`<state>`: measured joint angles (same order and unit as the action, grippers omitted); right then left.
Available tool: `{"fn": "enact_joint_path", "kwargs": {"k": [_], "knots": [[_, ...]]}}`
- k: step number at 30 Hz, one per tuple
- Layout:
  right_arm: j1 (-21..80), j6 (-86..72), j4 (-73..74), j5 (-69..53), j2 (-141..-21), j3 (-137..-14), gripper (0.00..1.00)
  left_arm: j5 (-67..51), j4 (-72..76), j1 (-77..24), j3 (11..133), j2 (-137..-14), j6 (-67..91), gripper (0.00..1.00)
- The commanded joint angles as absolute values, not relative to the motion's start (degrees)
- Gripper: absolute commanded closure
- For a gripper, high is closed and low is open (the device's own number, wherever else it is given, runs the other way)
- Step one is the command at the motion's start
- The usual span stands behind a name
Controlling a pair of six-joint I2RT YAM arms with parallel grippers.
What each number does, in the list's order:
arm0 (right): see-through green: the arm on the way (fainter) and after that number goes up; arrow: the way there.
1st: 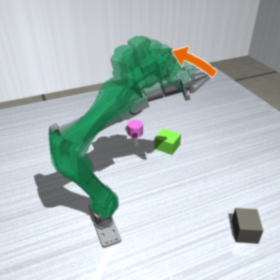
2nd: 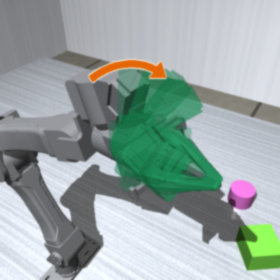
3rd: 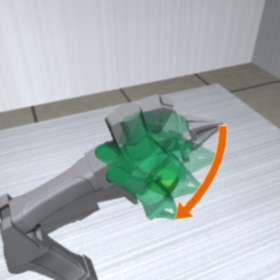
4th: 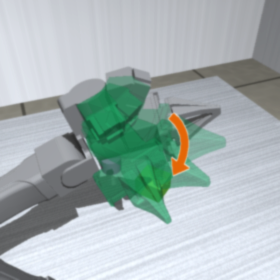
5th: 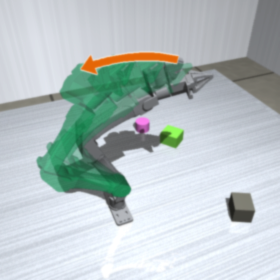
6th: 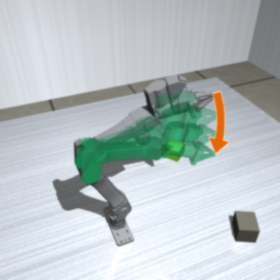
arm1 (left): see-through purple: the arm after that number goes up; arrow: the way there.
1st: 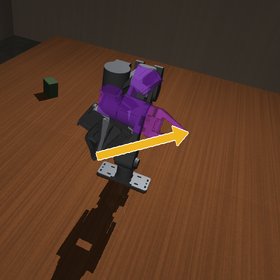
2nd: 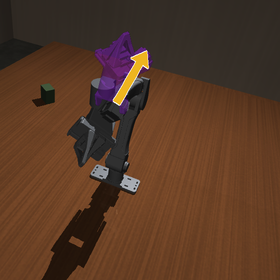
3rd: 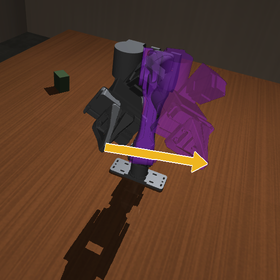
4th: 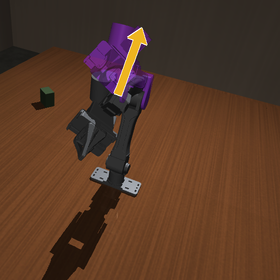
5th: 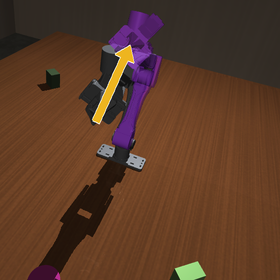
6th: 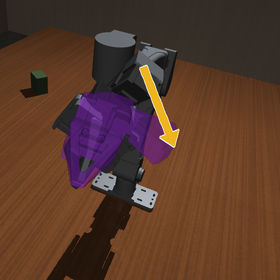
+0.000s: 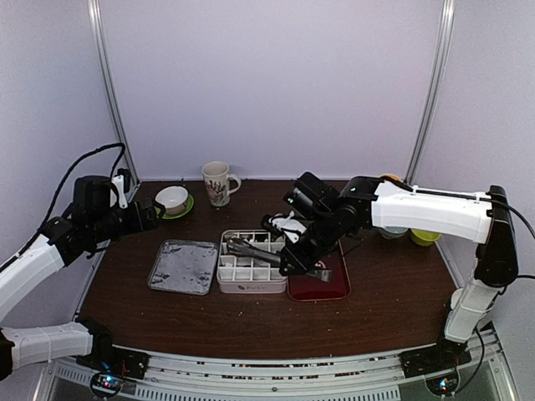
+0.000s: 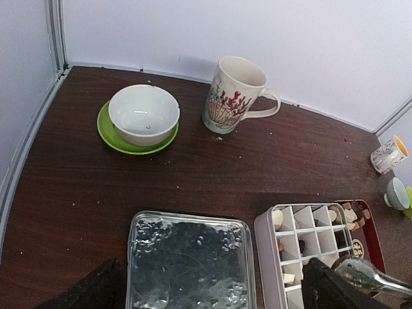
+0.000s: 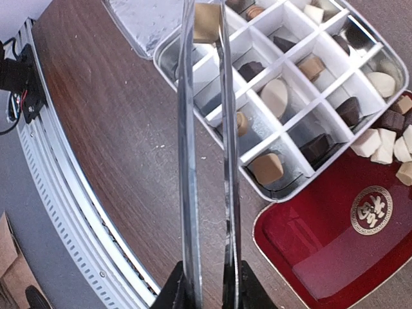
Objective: Pack the chocolate
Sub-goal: Place the fake chocolate in the empty pocket of the box.
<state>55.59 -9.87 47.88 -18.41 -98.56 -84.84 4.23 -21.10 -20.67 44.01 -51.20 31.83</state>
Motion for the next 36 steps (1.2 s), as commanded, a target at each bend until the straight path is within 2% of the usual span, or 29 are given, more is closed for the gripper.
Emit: {"fn": "enact_joint_path", "kwargs": {"k": [1, 10, 29, 36], "knots": [[58.46, -7.93, 45.37, -17.55, -101.34, -85.75, 0.77, 3.79, -19.25, -20.28, 43.53, -50.55, 31.73, 0.02], [60.26, -8.08, 42.46, -16.39, -105.11, -87.17, 0.76, 2.9, -18.54, -20.36, 42.76, -49.81, 31.61, 0.02], [60.22, -7.62, 41.37, -14.15, -104.83, -87.09, 0.63, 2.51, -17.29, -20.28, 42.66, -49.82, 31.82, 0.02], [59.97, -7.1, 37.87, -13.14, -101.31, -85.8, 0.63, 4.77, -10.6, -20.33, 36.81, -43.21, 25.48, 0.02]]}}
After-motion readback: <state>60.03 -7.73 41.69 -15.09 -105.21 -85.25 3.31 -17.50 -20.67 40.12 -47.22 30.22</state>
